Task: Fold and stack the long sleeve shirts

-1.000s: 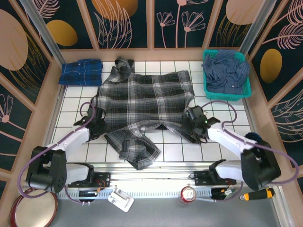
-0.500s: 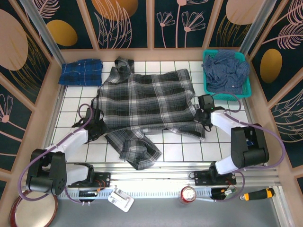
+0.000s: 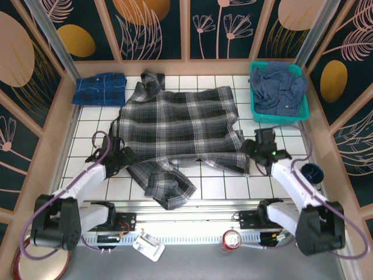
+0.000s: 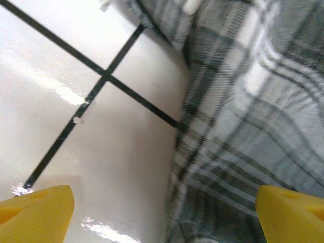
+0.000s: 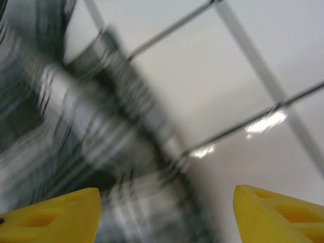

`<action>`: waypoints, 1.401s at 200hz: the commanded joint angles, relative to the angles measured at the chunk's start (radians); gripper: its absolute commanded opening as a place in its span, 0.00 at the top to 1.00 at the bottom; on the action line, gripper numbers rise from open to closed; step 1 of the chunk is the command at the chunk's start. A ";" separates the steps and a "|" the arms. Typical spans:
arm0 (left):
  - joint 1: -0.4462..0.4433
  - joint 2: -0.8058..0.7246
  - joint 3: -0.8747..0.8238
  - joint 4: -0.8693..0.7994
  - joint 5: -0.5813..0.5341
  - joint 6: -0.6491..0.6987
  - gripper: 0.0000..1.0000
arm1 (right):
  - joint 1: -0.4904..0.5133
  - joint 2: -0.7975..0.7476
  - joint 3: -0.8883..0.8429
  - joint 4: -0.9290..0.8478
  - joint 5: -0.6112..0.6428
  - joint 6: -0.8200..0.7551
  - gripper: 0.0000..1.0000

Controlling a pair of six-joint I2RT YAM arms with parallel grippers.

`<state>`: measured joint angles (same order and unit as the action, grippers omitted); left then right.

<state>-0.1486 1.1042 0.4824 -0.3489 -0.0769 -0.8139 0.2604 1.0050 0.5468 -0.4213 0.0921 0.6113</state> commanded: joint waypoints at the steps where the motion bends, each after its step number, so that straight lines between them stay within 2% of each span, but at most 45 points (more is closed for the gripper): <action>1: 0.000 -0.065 -0.038 -0.020 0.068 -0.040 0.13 | 0.121 -0.013 -0.072 -0.053 -0.037 0.172 0.29; 34: -0.052 -0.057 -0.093 0.033 0.122 -0.078 0.22 | 0.166 0.105 -0.078 -0.007 -0.006 0.198 0.30; 42: -0.072 -0.040 -0.096 0.046 0.126 -0.084 0.29 | 0.165 0.130 -0.064 -0.015 0.024 0.191 0.34; 51: -0.082 -0.027 -0.100 0.061 0.134 -0.088 0.40 | 0.153 0.146 -0.054 -0.014 0.055 0.175 0.44; 66: -0.082 -0.018 -0.105 0.074 0.135 -0.090 0.61 | 0.098 0.157 -0.050 0.011 0.070 0.131 0.77; 78: -0.083 -0.020 -0.098 0.076 0.125 -0.090 0.75 | 0.035 0.148 -0.037 0.032 0.056 0.082 0.94; 84: -0.081 -0.020 -0.096 0.076 0.116 -0.090 0.80 | 0.008 0.142 -0.020 0.033 0.042 0.053 1.00; 96: -0.081 -0.013 -0.086 0.075 0.104 -0.087 0.90 | -0.030 0.127 0.029 0.017 0.040 -0.001 1.00; 102: -0.081 -0.004 -0.081 0.072 0.098 -0.084 1.00 | -0.048 0.121 0.060 -0.003 0.041 -0.030 1.00; 130: -0.067 0.011 -0.065 0.038 0.056 -0.082 1.00 | -0.136 0.089 0.181 -0.106 0.106 -0.108 1.00; 145: -0.047 -0.006 -0.074 0.037 0.051 -0.091 1.00 | -0.189 0.062 0.194 -0.113 -0.010 -0.102 1.00; 159: -0.044 -0.017 -0.085 0.061 0.072 -0.098 1.00 | -0.109 0.043 0.162 -0.084 -0.054 -0.040 0.74; 165: -0.043 -0.016 -0.087 0.074 0.083 -0.101 1.00 | -0.051 0.049 0.150 -0.088 -0.035 -0.003 0.57; 171: -0.044 -0.010 -0.087 0.083 0.092 -0.103 1.00 | 0.007 0.069 0.137 -0.098 -0.006 0.041 0.47; 178: -0.044 -0.003 -0.087 0.089 0.096 -0.103 1.00 | 0.077 0.090 0.114 -0.095 0.009 0.085 0.42; 195: -0.042 -0.006 -0.096 0.106 0.103 -0.109 1.00 | 0.164 0.119 0.031 -0.049 0.013 0.191 0.37; 226: -0.039 -0.026 -0.098 0.086 0.084 -0.104 1.00 | 0.207 0.163 -0.067 0.008 0.029 0.256 0.33; 236: -0.031 -0.030 -0.100 0.078 0.077 -0.102 1.00 | 0.204 0.190 -0.076 0.009 0.052 0.250 0.37; 243: -0.023 -0.034 -0.102 0.075 0.076 -0.100 1.00 | 0.194 0.208 -0.075 0.006 0.069 0.239 0.45; 270: 0.012 -0.040 -0.099 0.049 0.061 -0.088 1.00 | 0.109 0.209 -0.058 -0.008 0.106 0.183 1.00; 280: 0.018 -0.043 -0.095 0.040 0.050 -0.083 1.00 | 0.062 0.179 -0.048 -0.012 0.102 0.142 1.00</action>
<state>-0.1516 1.0782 0.3927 -0.2733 0.0113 -0.9031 0.4030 1.2030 0.4889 -0.4122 0.1440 0.8082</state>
